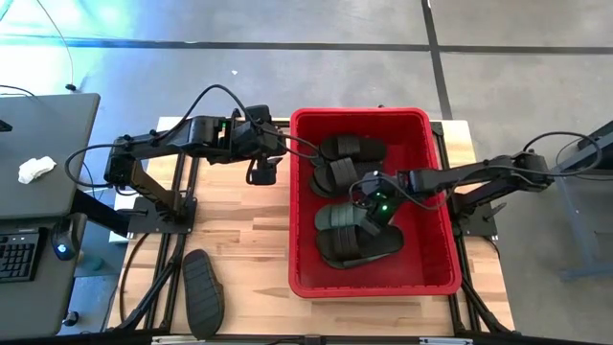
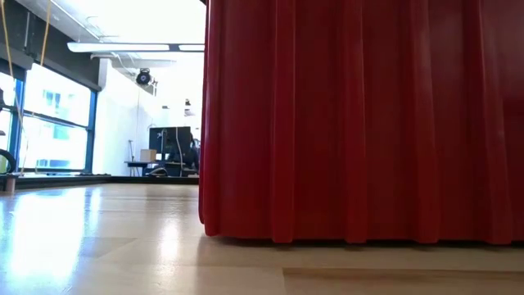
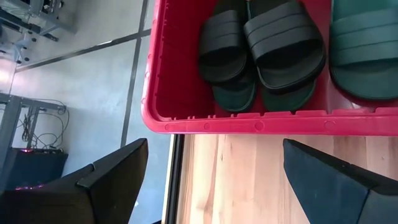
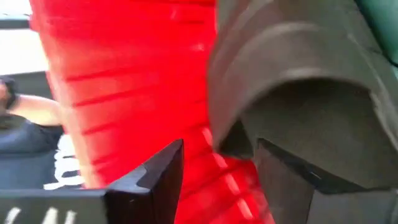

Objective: Pick and place slides into bin
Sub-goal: Put the black slide into the red container

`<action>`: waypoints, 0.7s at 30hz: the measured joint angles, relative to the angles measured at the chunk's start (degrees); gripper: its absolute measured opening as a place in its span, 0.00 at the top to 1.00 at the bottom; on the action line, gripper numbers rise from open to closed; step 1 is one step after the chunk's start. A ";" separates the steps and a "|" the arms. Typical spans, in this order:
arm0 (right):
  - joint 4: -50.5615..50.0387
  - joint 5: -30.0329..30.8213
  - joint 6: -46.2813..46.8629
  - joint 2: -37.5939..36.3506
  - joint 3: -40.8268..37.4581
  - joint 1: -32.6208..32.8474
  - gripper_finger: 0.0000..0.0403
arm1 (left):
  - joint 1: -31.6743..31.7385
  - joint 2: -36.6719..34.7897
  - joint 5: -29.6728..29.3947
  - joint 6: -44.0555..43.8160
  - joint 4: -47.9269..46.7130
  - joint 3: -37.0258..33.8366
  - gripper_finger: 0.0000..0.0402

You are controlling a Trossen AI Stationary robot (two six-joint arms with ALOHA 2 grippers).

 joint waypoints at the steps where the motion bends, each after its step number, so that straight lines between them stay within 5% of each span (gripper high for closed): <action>1: 2.19 -0.03 1.38 0.00 -0.67 0.00 0.54 | 0.01 0.00 0.00 0.07 0.02 0.00 0.12; 15: 7.56 5.65 5.81 0.63 -2.46 0.12 0.55 | 0.01 0.00 0.00 0.22 0.21 0.00 0.12; 21: 7.56 8.74 5.19 1.28 -2.44 0.44 0.62 | 0.01 0.00 -0.03 0.18 0.48 0.00 0.12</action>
